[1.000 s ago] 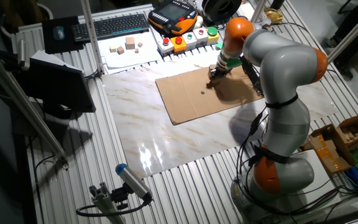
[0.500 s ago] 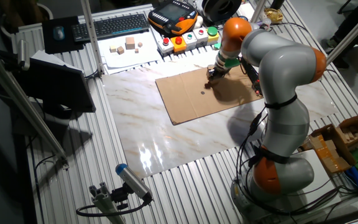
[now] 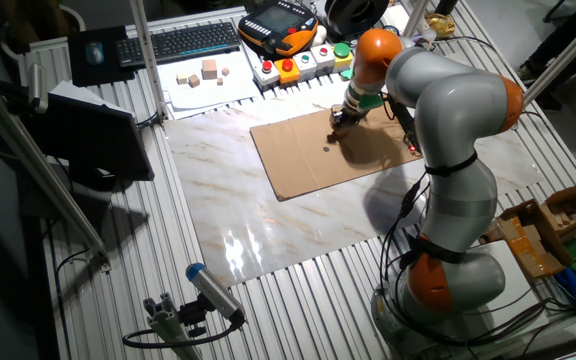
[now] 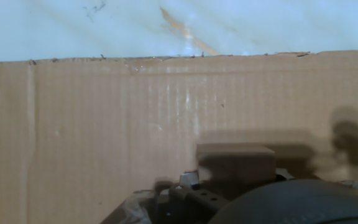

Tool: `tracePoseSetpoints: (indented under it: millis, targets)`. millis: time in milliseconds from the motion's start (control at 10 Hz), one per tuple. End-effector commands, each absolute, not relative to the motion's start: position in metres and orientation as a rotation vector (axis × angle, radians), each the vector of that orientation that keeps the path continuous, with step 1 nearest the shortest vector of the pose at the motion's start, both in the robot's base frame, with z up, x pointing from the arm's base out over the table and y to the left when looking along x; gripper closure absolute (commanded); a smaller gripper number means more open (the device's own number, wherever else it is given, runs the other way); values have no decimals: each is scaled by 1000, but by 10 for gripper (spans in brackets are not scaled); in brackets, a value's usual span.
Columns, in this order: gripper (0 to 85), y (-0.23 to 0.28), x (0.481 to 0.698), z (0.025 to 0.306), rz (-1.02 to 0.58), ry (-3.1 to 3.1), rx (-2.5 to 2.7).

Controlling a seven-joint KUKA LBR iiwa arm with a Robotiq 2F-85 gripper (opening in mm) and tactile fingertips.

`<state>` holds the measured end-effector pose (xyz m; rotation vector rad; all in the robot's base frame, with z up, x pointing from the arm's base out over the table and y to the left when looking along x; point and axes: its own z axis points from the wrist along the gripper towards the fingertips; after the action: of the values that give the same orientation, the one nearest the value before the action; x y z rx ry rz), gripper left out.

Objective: Hold a small block with the gripper and sweep it from left to right on the table

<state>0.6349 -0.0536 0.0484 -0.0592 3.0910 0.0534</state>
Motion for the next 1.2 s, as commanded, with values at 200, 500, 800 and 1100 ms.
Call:
tracePoseSetpoints:
  millis: [200, 500, 800, 1100]
  targets:
    - [843, -50, 635, 48, 51, 3092, -57]
    - [843, -49, 635, 47, 35, 3096, -57]
    - [843, -46, 636, 47, 35, 3096, -50]
    - [843, -42, 636, 48, 32, 3096, -45]
